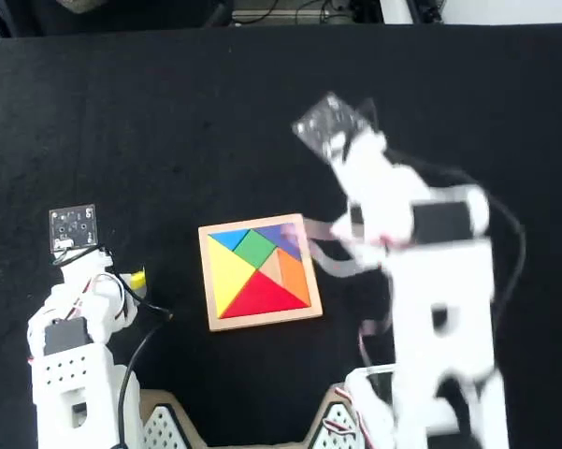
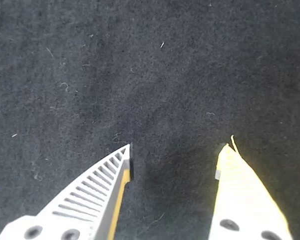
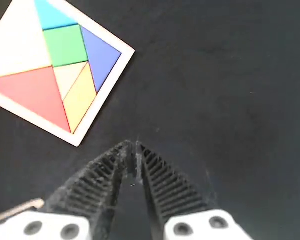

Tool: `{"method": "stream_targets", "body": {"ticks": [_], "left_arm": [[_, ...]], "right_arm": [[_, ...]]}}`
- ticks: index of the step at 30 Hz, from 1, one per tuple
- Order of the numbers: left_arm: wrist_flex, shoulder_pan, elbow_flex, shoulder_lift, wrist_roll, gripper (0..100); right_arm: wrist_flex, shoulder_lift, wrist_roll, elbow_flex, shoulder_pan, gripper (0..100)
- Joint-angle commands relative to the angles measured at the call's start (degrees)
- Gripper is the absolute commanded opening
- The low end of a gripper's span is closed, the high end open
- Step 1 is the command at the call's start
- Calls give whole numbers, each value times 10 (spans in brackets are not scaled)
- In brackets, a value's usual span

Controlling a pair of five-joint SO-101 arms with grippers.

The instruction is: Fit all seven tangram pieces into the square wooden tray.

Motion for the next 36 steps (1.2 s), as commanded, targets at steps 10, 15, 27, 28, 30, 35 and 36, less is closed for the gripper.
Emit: {"method": "stream_targets", "body": {"ticks": [10,15,27,28,30,35,36], "left_arm": [[59,236,-34,2,25,277],[57,276,-22,2,30,277],[10,-78,-23,-1,78,277],[7,-100,-19,-4,76,277],[10,-112,-16,-5,62,277],[7,-80,-13,-5,56,277],[7,-79,-12,-5,55,277]], "right_arm": [[-153,-108,-18,346,-23,11],[-150,-58,-17,347,-62,11],[-273,233,-41,284,-305,11],[-280,255,-42,276,-314,11],[-289,293,-41,259,-331,11],[-287,353,-41,218,-372,11],[-288,361,-41,212,-374,11]]}}
